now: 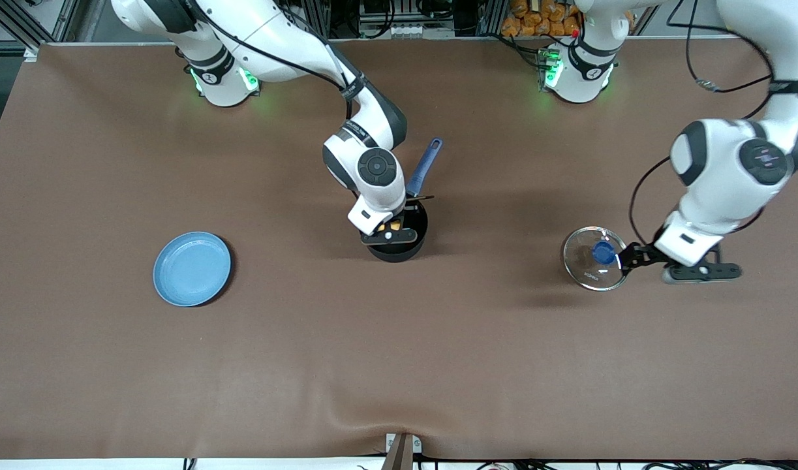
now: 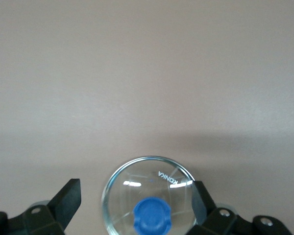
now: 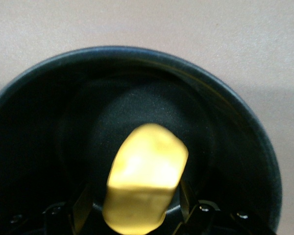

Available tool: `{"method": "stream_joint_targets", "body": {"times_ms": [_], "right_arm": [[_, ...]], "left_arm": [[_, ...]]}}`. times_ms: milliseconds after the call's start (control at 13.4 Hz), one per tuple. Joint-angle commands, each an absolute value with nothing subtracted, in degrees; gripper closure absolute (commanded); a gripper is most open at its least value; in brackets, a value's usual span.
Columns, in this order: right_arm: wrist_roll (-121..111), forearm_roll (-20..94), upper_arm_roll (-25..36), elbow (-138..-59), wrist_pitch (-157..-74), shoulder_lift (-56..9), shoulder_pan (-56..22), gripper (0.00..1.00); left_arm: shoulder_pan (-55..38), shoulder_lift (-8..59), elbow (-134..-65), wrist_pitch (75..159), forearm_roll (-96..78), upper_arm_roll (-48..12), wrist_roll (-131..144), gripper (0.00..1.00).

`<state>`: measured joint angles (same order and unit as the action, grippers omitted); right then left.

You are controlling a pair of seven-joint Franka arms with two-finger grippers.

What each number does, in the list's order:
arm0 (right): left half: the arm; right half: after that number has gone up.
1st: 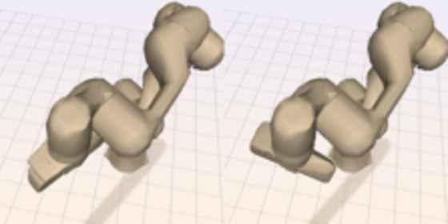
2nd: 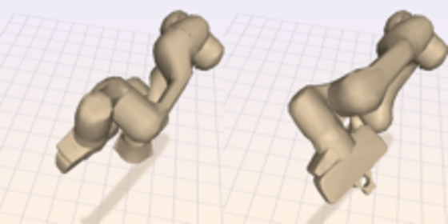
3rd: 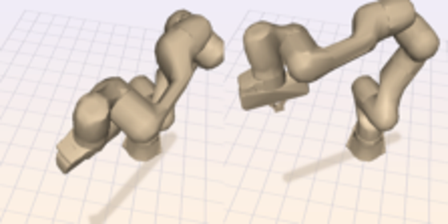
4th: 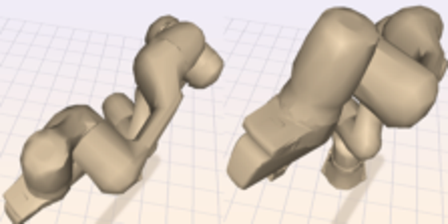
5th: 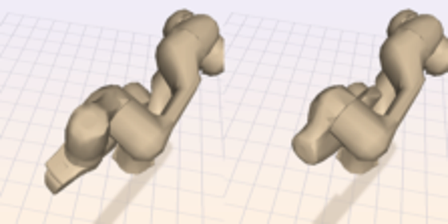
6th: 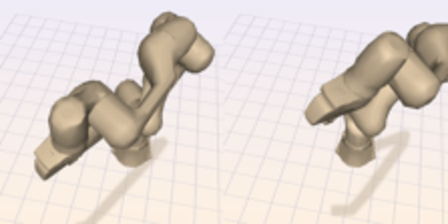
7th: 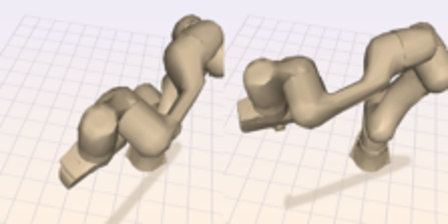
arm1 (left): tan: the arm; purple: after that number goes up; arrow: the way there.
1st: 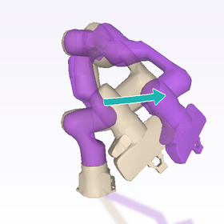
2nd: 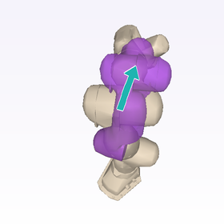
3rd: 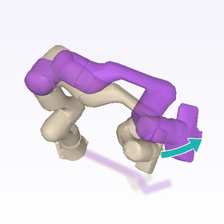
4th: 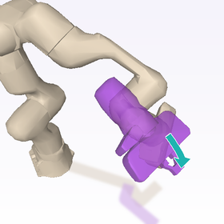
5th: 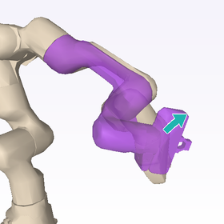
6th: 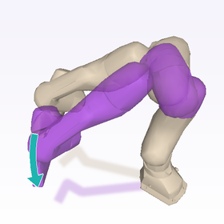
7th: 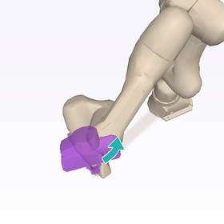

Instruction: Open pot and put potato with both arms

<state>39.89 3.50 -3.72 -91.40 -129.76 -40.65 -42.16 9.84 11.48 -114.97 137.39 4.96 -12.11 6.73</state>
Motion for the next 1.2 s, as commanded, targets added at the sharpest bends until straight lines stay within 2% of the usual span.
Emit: {"method": "stream_joint_targets", "body": {"times_ms": [0,374,749,973,1123], "right_arm": [[40.7,3.1,-3.5,-90.8,-124.8,-37.4,-41.1,0.22],[33.2,4.0,-4.0,-89.8,-103.9,-21.9,-34.5,0.21],[20.3,3.9,-3.5,-88.9,-87.6,-6.5,-23.3,0.22],[10.4,3.2,-3.3,-86.7,-80.6,-2.2,-13.8,0.24],[0.8,3.1,-3.4,-84.2,-76.7,-2.1,-5.8,0.33]], "left_arm": [[10.3,11.4,-104.4,125.0,4.7,-12.6,5.8,0.00],[10.2,8.5,-92.9,109.2,3.9,-12.7,5.8,0.00],[10.0,1.9,-92.4,99.2,2.0,-14.9,6.4,0.00],[9.7,0.0,-93.3,97.1,1.0,-15.0,7.0,0.00],[9.8,-1.5,-94.3,96.0,-0.1,-15.1,7.6,0.00]]}}
